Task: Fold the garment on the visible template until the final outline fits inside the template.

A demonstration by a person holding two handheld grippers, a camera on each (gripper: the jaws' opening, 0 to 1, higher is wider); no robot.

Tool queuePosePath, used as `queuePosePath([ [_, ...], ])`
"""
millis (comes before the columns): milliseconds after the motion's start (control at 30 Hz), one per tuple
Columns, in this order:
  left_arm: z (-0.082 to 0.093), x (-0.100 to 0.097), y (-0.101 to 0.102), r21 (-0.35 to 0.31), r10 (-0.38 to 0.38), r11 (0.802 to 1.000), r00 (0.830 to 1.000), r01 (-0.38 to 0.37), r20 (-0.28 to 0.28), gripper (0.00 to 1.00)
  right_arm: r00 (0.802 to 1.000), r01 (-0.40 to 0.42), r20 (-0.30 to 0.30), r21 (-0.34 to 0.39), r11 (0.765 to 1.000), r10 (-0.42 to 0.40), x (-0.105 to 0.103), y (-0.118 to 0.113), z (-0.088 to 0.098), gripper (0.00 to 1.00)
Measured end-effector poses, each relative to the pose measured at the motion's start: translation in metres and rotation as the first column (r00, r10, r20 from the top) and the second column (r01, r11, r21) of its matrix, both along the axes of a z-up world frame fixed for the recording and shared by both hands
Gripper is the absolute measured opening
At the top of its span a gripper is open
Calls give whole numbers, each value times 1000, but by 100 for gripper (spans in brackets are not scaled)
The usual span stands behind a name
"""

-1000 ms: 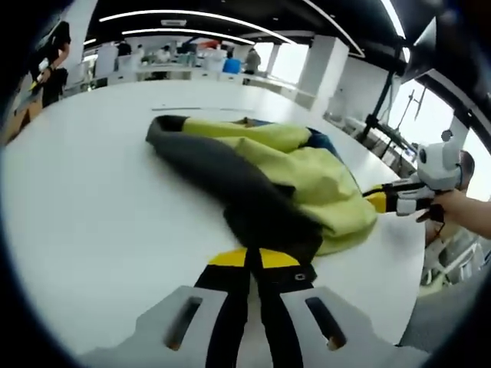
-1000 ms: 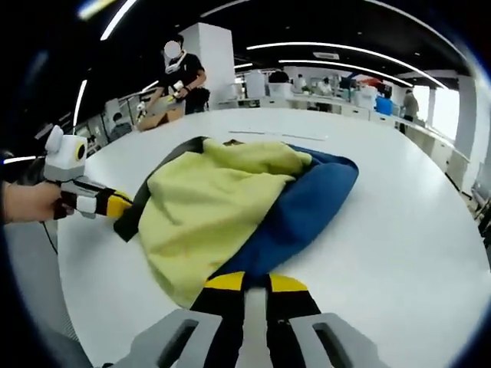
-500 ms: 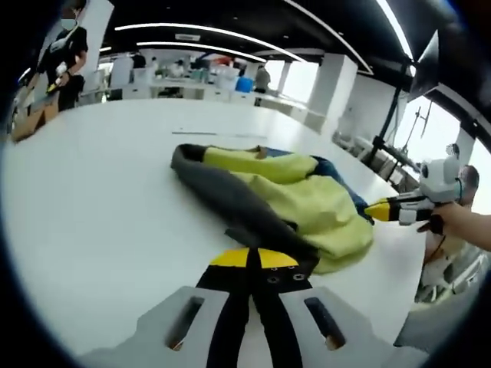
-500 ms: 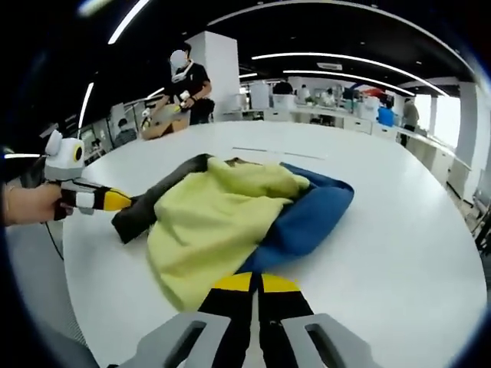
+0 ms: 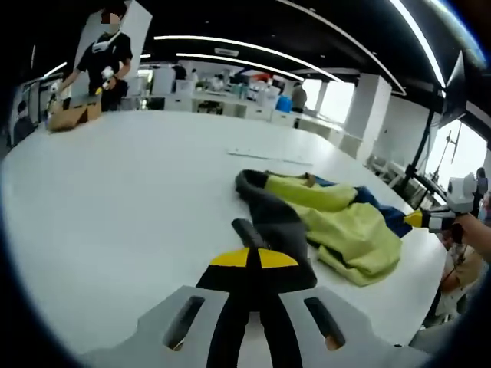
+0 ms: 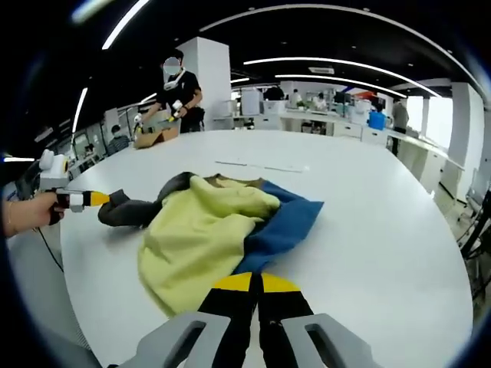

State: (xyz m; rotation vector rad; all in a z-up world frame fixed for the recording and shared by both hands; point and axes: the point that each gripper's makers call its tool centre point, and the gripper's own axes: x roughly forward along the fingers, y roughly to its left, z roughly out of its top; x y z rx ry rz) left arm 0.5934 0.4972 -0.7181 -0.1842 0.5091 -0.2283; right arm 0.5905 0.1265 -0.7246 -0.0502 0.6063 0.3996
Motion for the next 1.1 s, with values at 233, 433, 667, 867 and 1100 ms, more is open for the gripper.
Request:
queuePosePath([
  [233, 7, 2, 42, -83, 169, 982, 985, -167, 20, 0, 998, 66, 11, -51, 997, -65, 7, -34, 5, 0],
  [433, 8, 0, 70, -88, 261, 962, 965, -258, 33, 0, 994, 110, 8, -78, 991, -110, 12, -55, 6, 0],
  [667, 10, -2, 97, -83, 336, 940, 940, -330, 63, 0, 986, 165, 4, -102, 981, -166, 20, -88, 7, 0],
  [867, 6, -4, 120, -75, 401, 915, 915, -397, 54, 0, 982, 188, -9, -132, 973, -190, 27, -110, 6, 0],
  [1100, -6, -8, 134, -30, 416, 909, 909, -415, 19, 0, 973, 218, -34, -162, 962, -226, 34, -135, 2, 0],
])
